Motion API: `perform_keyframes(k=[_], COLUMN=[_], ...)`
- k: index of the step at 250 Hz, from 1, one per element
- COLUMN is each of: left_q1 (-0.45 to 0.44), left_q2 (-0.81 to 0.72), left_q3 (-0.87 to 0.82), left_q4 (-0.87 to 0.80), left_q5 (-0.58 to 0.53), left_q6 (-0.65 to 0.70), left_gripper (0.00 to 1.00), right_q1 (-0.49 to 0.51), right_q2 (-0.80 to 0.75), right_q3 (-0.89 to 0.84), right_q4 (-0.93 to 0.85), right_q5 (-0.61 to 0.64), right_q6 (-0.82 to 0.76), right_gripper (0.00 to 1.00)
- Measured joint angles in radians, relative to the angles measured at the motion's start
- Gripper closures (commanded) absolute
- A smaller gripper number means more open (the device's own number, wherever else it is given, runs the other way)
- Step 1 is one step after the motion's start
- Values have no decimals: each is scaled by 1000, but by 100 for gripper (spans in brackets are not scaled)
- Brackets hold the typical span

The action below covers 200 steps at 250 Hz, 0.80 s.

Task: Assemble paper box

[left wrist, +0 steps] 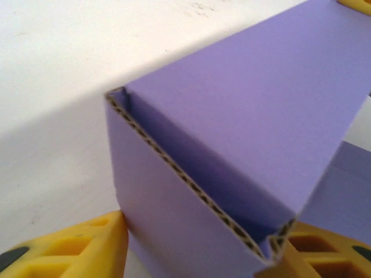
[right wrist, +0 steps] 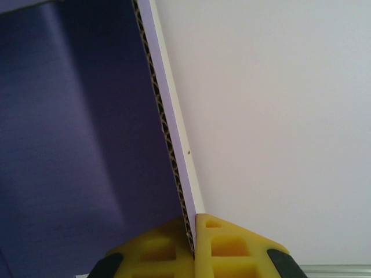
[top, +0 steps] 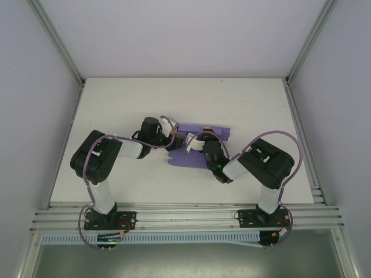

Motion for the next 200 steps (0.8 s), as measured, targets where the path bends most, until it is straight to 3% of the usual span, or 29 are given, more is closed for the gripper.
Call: perform_keyframes(k=[62, 85, 119, 200], left_q1=[-16, -33, -86, -137], left_q2=[6, 6, 8, 28], left_q3=[-12, -12, 1, 24], left_q4=[51, 57, 59, 68], left_q5=[-61, -114, -272, -444], left_q6=[-17, -27, -55, -125], left_gripper=[73, 75, 100, 100], right_q1=[0, 0, 0, 0], right_q2=[-9, -9, -9, -10], right_q3=[0, 2, 8, 19], right_q4=[-13, -16, -36, -68], right_q5=[-3, 0, 20, 45], right_q6=[23, 28, 54, 102], right_gripper=[100, 100, 100, 100])
